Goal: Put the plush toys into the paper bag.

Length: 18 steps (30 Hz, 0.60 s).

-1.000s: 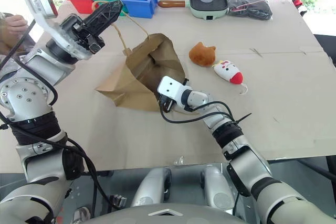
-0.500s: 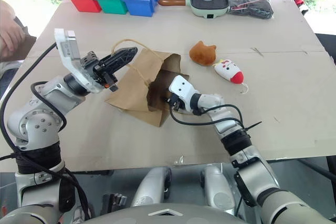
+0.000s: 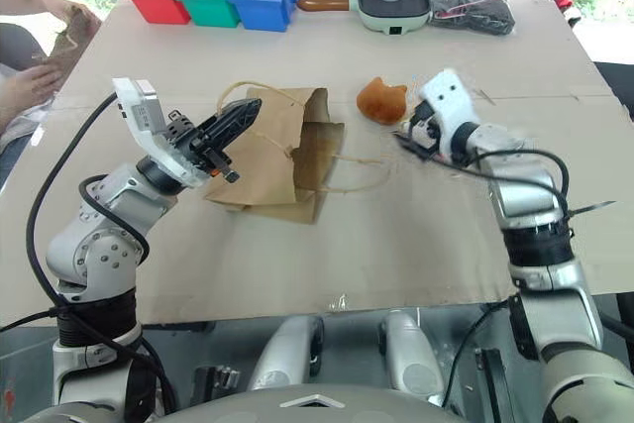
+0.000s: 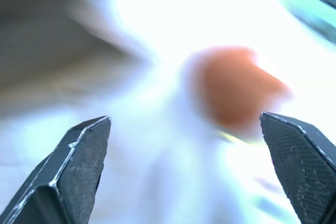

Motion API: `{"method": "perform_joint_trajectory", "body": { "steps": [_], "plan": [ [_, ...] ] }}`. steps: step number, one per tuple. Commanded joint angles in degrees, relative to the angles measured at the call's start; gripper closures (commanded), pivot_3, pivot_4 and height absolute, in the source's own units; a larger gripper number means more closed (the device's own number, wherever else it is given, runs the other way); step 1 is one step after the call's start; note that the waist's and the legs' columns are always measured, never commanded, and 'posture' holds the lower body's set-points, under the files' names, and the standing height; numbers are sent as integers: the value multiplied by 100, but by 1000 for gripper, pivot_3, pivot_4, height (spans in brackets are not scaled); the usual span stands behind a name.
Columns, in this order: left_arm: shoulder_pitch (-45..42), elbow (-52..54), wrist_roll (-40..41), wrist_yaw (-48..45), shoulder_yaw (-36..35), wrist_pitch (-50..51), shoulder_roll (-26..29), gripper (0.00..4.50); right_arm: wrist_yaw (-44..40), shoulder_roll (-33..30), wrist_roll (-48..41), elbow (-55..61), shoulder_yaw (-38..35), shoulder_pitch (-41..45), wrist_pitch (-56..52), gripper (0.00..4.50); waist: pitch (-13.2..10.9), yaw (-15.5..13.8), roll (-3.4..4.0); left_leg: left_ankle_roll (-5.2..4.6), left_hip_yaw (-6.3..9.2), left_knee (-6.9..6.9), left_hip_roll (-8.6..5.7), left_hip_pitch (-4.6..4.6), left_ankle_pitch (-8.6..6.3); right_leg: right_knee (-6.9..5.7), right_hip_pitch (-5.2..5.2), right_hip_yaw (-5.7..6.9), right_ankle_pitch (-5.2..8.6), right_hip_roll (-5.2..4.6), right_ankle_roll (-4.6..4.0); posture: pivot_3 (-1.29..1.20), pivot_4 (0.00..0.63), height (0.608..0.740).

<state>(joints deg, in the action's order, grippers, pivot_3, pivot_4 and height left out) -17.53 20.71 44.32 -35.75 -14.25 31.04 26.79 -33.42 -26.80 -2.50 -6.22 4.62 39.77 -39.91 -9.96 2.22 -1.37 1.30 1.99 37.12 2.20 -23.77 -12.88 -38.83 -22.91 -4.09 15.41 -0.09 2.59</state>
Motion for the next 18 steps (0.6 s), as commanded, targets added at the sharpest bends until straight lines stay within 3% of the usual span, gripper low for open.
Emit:
{"method": "perform_joint_trajectory", "body": {
  "steps": [1,6,9,11,15,18],
  "plan": [
    [-94,290,95,77,-13,-112,-46,4500,202,24,284,-1412,134,478,399,76,0,23,0,0,-5,-2,1,0,0,2,-2,-5,0,1,0,0,150,740],
    [-51,384,167,106,-33,-109,-24,4500,-203,74,174,-2118,153,618,798,2264,-1,29,1,0,-10,-9,1,-4,0,12,-5,-10,0,1,1,0,150,740],
    [3,423,258,135,-76,-55,0,4500,-559,-58,-91,-1456,-44,412,1069,3736,-1,17,1,0,-9,-7,1,-4,0,11,-4,-9,-1,0,1,0,150,740],
    [12,434,318,77,-102,-136,-45,4500,-1048,-192,-446,-628,-159,127,1327,4415,-1,9,2,0,-8,-6,1,-6,0,11,-4,-8,-1,0,2,0,150,740],
    [-60,402,495,-1,-135,-171,-68,4500,-1603,-244,-824,704,130,-160,1175,4464,-6,20,5,-1,-3,-6,2,-10,-1,14,-4,-3,0,0,3,0,150,740],
    [-182,347,556,-10,-71,-151,-74,4500,-1679,-7,-390,718,885,52,1352,4464,-6,38,5,-1,-2,-5,3,-2,-1,4,-4,-3,0,3,3,0,150,740]
  ]
}}
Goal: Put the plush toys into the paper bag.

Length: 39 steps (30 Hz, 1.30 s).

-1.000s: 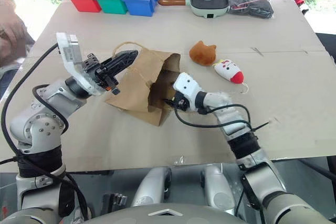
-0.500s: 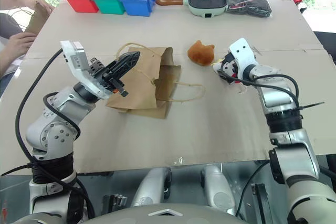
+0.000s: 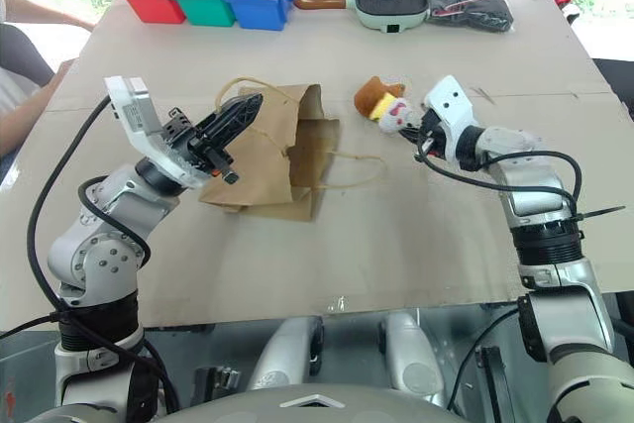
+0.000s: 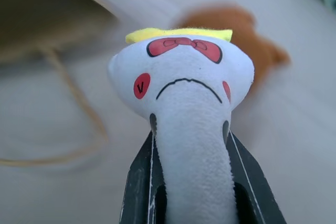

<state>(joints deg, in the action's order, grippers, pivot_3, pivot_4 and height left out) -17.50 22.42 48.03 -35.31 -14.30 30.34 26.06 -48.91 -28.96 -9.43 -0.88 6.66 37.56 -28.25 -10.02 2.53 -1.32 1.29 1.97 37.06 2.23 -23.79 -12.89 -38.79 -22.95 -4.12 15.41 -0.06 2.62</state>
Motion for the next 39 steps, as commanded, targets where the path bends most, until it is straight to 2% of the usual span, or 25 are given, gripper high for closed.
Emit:
{"method": "perform_joint_trajectory", "body": {
  "steps": [1,3,5,7,9,10,11,12,13,18,23,27,31,36,39],
  "plan": [
    [-230,155,192,-50,-34,-81,-10,4500,-196,349,463,-11,971,407,325,4464,0,8,0,0,-1,0,1,4,0,-4,0,0,0,2,0,0,150,740],
    [-299,123,213,-53,20,-80,-37,4500,-426,592,820,-539,1548,732,760,4464,0,9,0,0,3,0,2,5,0,-5,0,2,0,6,-1,0,150,740],
    [-334,117,216,-74,96,-71,-64,4500,-608,1111,1116,-1599,2011,1294,1421,4464,-1,-10,2,1,5,1,2,1,1,-5,-1,5,0,4,-1,0,150,740],
    [-313,141,209,-108,172,-54,-64,4500,-673,1680,1092,-2620,2046,1808,1834,4464,-4,-6,-1,1,1,3,0,-1,1,0,0,3,0,1,-1,0,150,740],
    [-238,218,180,-110,225,-77,-78,4500,-753,2162,988,-3508,1881,2288,2228,3557,-5,-16,-2,2,5,3,0,-4,1,0,-1,6,-1,-1,-2,0,150,740],
    [-155,274,187,-77,189,-79,-72,4500,-530,2310,1060,-3885,1795,2494,2488,3393,-6,-23,-1,2,5,3,0,-3,1,0,-1,8,-1,-1,-2,0,150,740],
    [-44,320,198,-35,107,-102,-66,4500,-468,2383,1025,-4038,1674,2591,2599,2982,-6,-24,-1,3,8,2,0,-5,2,1,-2,11,-1,-2,-2,0,150,740],
    [72,352,225,10,8,-117,-57,4500,-545,2385,954,-4038,1575,2598,2636,2249,-6,-40,0,3,9,1,0,-5,2,1,-2,12,-1,-4,-2,0,150,740],
    [190,372,251,38,-93,-143,-42,4500,-667,2337,911,-3958,1521,2551,2684,1987,-6,-60,-1,3,10,0,0,-6,2,2,-1,15,-1,-7,-2,0,150,740],
    [628,461,338,230,-493,-249,-43,4500,-1158,1757,804,-3007,1369,1984,2440,1987,-7,-93,1,3,10,-1,-4,-9,0,16,3,18,-1,-15,-2,0,150,740],
    [715,559,433,537,-641,-314,-174,4500,-1090,1226,441,-2233,775,1739,1613,1987,-9,-51,4,3,11,1,-3,-6,1,-1,1,16,-1,-11,-2,0,150,740],
    [681,685,566,765,-681,-331,-246,4500,-776,891,391,-2760,284,1967,1318,1987,-9,-37,4,2,10,1,-2,-4,0,-2,1,15,-1,-8,-2,0,150,740],
    [652,701,558,834,-662,-359,-229,4500,-946,930,373,-3031,303,2054,1337,1987,-9,-12,4,2,7,0,-2,-3,0,-1,1,13,-1,-7,-3,0,150,740],
    [446,767,600,1047,-582,-336,-272,4500,-1348,1098,504,-2456,800,1702,1471,1987,-10,-12,5,2,6,-3,0,-3,0,0,-2,9,-1,-3,-2,0,150,740],
    [272,922,719,1132,-342,-230,-337,4500,-1035,1581,731,-2472,1130,1636,1602,1987,-10,-15,5,2,5,0,0,-5,0,0,-2,9,-1,-5,-2,0,150,740]
  ]
}}
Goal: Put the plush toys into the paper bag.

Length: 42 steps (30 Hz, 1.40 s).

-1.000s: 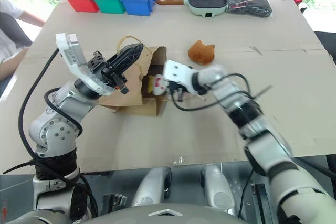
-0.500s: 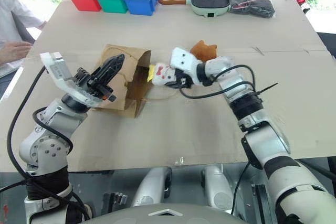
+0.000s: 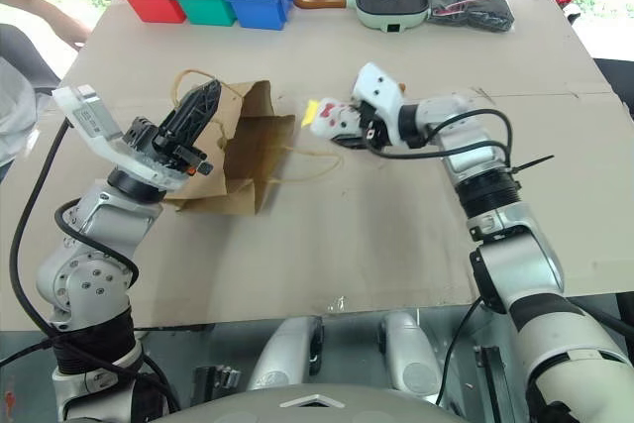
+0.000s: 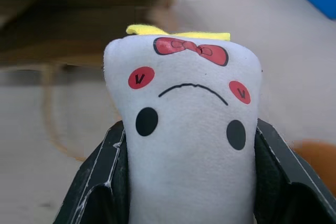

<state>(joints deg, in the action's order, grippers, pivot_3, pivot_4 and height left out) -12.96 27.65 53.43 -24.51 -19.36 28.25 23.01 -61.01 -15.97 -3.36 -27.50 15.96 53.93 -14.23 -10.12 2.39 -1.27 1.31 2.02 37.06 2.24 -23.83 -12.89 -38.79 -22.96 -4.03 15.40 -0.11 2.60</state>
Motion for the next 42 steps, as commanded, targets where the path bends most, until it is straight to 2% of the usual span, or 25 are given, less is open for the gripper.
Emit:
{"method": "perform_joint_trajectory", "body": {
  "steps": [1,3,6,10,12,15,21,24,27,31,34,38,41,42],
  "plan": [
    [-215,431,196,41,228,-1,-30,4500,236,418,182,111,267,35,250,1987,0,-1,0,0,0,0,0,0,0,-1,0,0,0,0,0,0,150,740],
    [-282,497,305,74,330,44,-43,4500,343,725,308,-167,401,193,467,1987,0,2,0,1,1,0,0,0,0,-2,0,1,0,1,0,0,150,740],
    [-365,628,495,143,590,147,-134,4500,226,1587,278,-1179,496,754,1050,1987,0,4,0,1,1,2,-1,1,1,-3,0,1,0,1,0,0,150,740],
    [-144,714,454,83,704,133,-111,4500,-360,1938,181,-1827,490,996,1449,685,-1,-3,1,1,4,-1,0,2,1,-2,0,4,0,1,0,0,150,740],
    [86,740,379,45,576,70,-24,4500,-745,1640,212,-1635,533,780,1594,33,-1,-44,2,1,7,-1,-2,1,0,1,2,8,0,-2,0,0,150,740],
    [314,765,296,6,426,-35,72,4500,-1320,1138,76,-968,515,395,1470,33,-2,-104,2,1,6,3,-6,-2,0,6,5,8,0,-8,0,0,150,740],
    [449,777,106,-1,412,-241,51,4500,-1583,517,-166,181,405,-97,933,33,-3,-20,4,1,3,3,1,8,0,-5,4,3,0,3,-1,0,150,740],
    [373,740,-73,14,519,-423,-100,4500,-1139,165,-328,788,-18,-264,492,33,-3,-16,4,1,9,-3,4,7,0,-4,3,8,1,5,-2,0,150,740],
    [418,721,-154,-10,523,-530,-156,4500,-593,-54,-393,869,-408,-180,-44,33,-3,-38,4,1,6,4,-2,0,0,-2,3,7,0,-2,-1,0,150,740],
    [469,691,-219,36,467,-630,-170,4500,281,-318,-120,80,-765,208,67,33,-3,-27,4,0,1,6,-3,2,0,-2,4,2,0,-1,-1,0,150,740],
    [390,623,-450,76,499,-777,-172,4500,1508,-227,484,-1657,-669,977,320,33,-4,14,5,0,-4,5,-3,7,0,-3,4,-4,0,0,-1,0,150,740],
    [214,496,-931,150,601,-1054,-241,4500,2262,108,913,-3600,-539,1621,707,33,-3,14,4,0,-10,-4,-3,9,0,0,1,-10,1,2,-3,0,150,740],
    [88,453,-1130,217,645,-1145,-303,4500,2426,236,1092,-4213,-518,1715,1052,778,-4,1,5,1,-9,-14,-2,4,1,15,0,-9,0,1,-2,0,150,740],
    [41,413,-1160,210,631,-1162,-302,4500,2424,247,1111,-4291,-542,1728,1161,1215,-4,-3,6,1,-10,-16,-2,-3,1,24,-1,-9,0,0,-2,0,150,740]
  ]
}}
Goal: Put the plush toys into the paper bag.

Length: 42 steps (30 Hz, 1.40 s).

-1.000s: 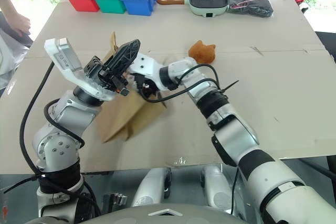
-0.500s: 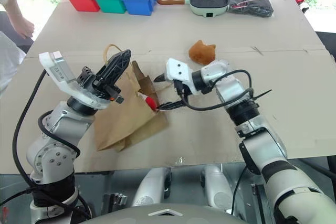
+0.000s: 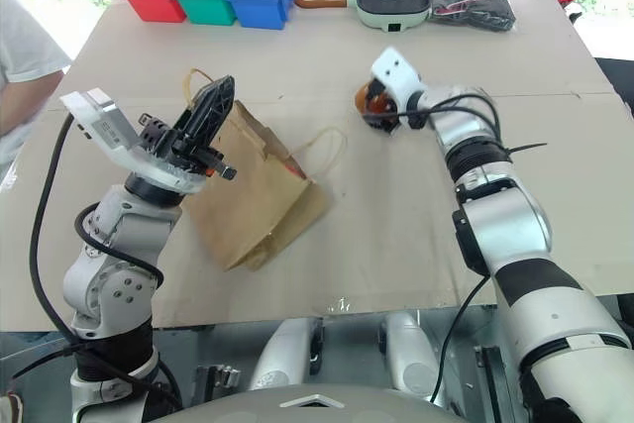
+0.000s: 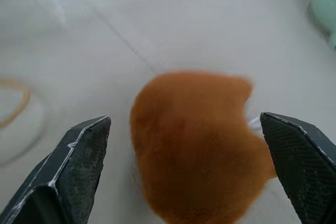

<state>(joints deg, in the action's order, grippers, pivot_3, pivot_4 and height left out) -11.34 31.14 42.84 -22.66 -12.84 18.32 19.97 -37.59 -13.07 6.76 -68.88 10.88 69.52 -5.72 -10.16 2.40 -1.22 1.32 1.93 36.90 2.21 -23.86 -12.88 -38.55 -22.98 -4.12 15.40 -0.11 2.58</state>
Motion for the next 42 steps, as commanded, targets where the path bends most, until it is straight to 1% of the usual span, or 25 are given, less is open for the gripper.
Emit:
{"method": "perform_joint_trajectory", "body": {
  "steps": [1,2,3,5,6,7,8,10,11,12,13,15,18,22,24,26,29,32,34,37,38,40,42],
  "plan": [
    [-272,-47,-101,32,-4,-149,-13,4500,-57,-143,19,-71,-130,148,462,1825,0,-4,1,0,-4,-1,-1,-3,0,1,-2,-2,0,-5,1,0,150,740],
    [-383,-128,-101,38,10,-135,-26,4500,-160,-220,-38,-16,-203,135,582,2054,0,-17,0,0,-5,-1,-1,-3,0,2,-2,-2,-1,-5,1,0,150,740],
    [-500,-227,-66,4,4,-136,-39,4500,-265,-303,-104,90,-275,109,679,2464,-1,-40,1,0,-3,0,-2,-2,0,2,-1,-1,-1,-5,1,0,150,740],
    [-788,-481,-10,-139,49,-148,-84,4500,-342,-501,-276,415,-473,24,689,3357,-1,-28,1,0,0,1,-3,-2,0,1,0,2,-1,-4,2,0,150,740],
    [-919,-613,6,-230,59,-155,-82,4500,-338,-567,-346,578,-564,-14,648,3905,-1,-37,1,0,0,2,-3,0,0,-1,2,2,-1,-4,2,0,150,740],
    [-1233,-868,32,-325,119,-169,-163,4500,-360,-741,-529,1143,-763,-206,453,4270,-1,-57,1,0,3,3,-3,-1,0,-2,3,4,-1,-4,2,0,150,740],
    [-1530,-1112,36,-440,176,-192,-226,4500,-354,-895,-698,1759,-950,-423,208,4461,-2,-62,2,-1,6,4,-4,-2,0,-2,5,9,-1,-4,2,0,150,740],
    [-2041,-1538,36,-736,245,-285,-318,4500,-303,-1148,-956,3052,-1241,-905,-381,4461,-3,-106,2,-1,10,9,-4,-9,0,-3,4,13,-1,-4,3,0,150,740],
    [-2178,-1674,35,-855,237,-316,-327,4500,-254,-1201,-1011,3508,-1298,-1076,-636,4461,-3,-122,2,-1,10,9,-4,-11,0,0,3,12,-1,-4,3,0,150,740],
    [-2321,-1798,68,-964,213,-328,-330,4500,-198,-1273,-1039,3959,-1345,-1252,-857,4461,-3,-104,3,-1,8,9,-3,-11,0,2,3,10,-1,-4,3,0,150,740],
    [-2505,-1861,201,-1095,175,-229,-281,4500,-187,-1419,-1206,4678,-1519,-1533,-1296,4461,-3,-88,3,-1,5,8,-2,-10,0,3,3,7,-1,-3,3,0,150,740],
    [-2504,-1680,558,-1354,117,161,-54,4500,-201,-1741,-1453,6016,-1780,-2089,-2040,4461,-3,-82,3,0,9,-2,0,-11,0,4,-2,9,-1,-1,3,0,150,740],
    [-1996,-1311,765,-1466,101,445,140,4500,-78,-1856,-1812,7076,-1934,-2402,-2842,4461,-4,13,9,-1,7,-12,2,-9,0,4,-6,7,0,-1,3,0,150,740],
    [-985,-779,610,-1600,249,477,284,4500,27,-1868,-2402,7989,-2211,-2453,-3711,4461,-4,74,9,-1,-4,-16,4,9,0,-7,-8,-12,0,5,3,0,150,740],
    [-475,-386,727,-1392,222,535,217,4500,-35,-1854,-3127,8482,-2470,-2294,-4489,4461,-4,45,9,-1,2,-14,4,8,0,-16,-8,-7,1,5,2,0,150,740],
    [-265,-155,830,-1157,199,584,154,4500,-105,-1843,-3799,8742,-2668,-2077,-5064,4461,-5,-5,9,-2,1,-7,3,4,-1,-16,-8,-6,1,3,2,0,150,740],
    [-36,164,1059,-914,84,695,170,4500,-148,-1733,-4903,8829,-2959,-1601,-5869,4461,-5,-45,8,-2,5,12,0,-4,-1,-19,-6,-2,0,2,2,0,150,740],
    [137,397,1348,-723,-56,785,239,4500,43,-1625,-5454,8697,-2990,-1239,-6270,4461,-5,-37,7,-3,3,15,0,-3,-2,-18,-3,-3,0,1,3,0,150,740],
    [280,581,1513,-591,-154,831,316,4500,27,-1452,-5560,8616,-2626,-1092,-6244,4461,-5,-25,7,-3,6,15,0,-3,-2,-19,-3,1,1,3,2,0,150,740],
    [380,725,1605,-444,-155,887,394,4500,-300,-1403,-5214,8493,-1799,-1147,-5781,4461,-5,-8,8,-3,6,14,2,-2,-2,-19,-4,0,1,4,2,0,150,740],
    [421,764,1637,-413,-168,885,411,4500,-448,-1398,-4967,8400,-1410,-1174,-5509,4461,-5,-7,8,-3,4,14,1,-1,-2,-19,-4,-1,1,4,2,0,150,740],
    [516,847,1623,-367,-174,834,424,4500,-876,-1481,-4195,8153,-460,-1211,-4628,4461,-5,-2,8,-3,4,14,1,-1,-1,-19,-5,-1,1,4,3,0,150,740],
    [565,911,1582,-325,-120,788,408,4500,-1247,-1528,-3762,7907,14,-1218,-3994,4461,-5,-11,8,-3,3,13,1,-1,-1,-18,-6,-1,1,4,3,0,150,740]
  ]
}}
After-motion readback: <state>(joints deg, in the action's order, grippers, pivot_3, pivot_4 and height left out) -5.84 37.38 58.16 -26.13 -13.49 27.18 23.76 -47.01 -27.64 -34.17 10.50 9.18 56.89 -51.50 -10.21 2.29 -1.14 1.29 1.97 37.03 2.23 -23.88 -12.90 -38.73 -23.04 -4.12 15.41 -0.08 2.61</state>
